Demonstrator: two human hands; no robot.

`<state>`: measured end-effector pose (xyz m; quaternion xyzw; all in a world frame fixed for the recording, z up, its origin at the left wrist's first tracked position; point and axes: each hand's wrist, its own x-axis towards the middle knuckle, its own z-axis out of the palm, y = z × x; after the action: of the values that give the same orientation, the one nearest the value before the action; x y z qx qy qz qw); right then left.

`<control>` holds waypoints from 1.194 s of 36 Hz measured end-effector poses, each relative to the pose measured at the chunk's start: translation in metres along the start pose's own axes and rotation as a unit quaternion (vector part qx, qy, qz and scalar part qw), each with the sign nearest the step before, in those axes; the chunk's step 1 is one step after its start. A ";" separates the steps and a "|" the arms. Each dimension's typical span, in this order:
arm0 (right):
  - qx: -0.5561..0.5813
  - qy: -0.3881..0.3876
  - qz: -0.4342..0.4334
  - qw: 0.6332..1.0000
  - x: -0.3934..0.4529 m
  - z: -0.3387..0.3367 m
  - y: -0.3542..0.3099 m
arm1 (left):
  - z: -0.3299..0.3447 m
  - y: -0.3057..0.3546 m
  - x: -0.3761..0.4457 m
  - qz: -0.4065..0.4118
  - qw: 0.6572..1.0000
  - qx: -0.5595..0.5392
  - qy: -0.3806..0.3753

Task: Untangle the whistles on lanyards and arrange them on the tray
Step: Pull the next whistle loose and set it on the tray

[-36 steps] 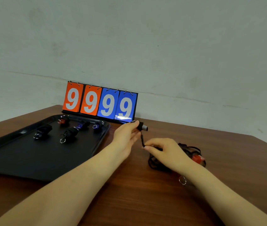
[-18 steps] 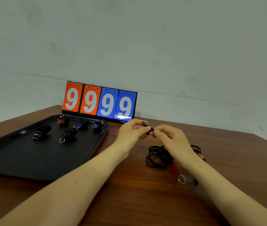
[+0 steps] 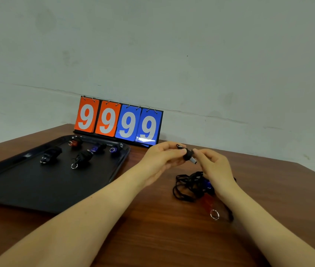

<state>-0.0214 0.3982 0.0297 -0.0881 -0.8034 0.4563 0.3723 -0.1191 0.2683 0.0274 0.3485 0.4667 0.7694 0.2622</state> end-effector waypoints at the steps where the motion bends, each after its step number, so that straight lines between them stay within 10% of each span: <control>1: -0.006 0.000 0.006 1.000 0.000 0.000 0.001 | 0.000 -0.001 0.000 -0.005 1.000 -0.010 -0.006; 12: -0.025 -0.084 0.033 0.996 -0.001 0.008 0.008 | 0.001 -0.006 0.001 -0.035 0.990 -0.136 0.009; 30: -0.207 -0.160 -0.103 0.960 -0.006 0.014 0.010 | -0.011 -0.011 0.009 0.067 0.966 0.156 0.193; 43: -0.073 -0.030 -0.062 0.995 0.003 -0.005 0.008 | -0.005 0.003 0.000 0.037 0.972 0.230 0.023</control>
<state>-0.0222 0.4076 0.0264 -0.0510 -0.8494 0.3750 0.3679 -0.1231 0.2646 0.0281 0.3989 0.6236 0.6586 0.1355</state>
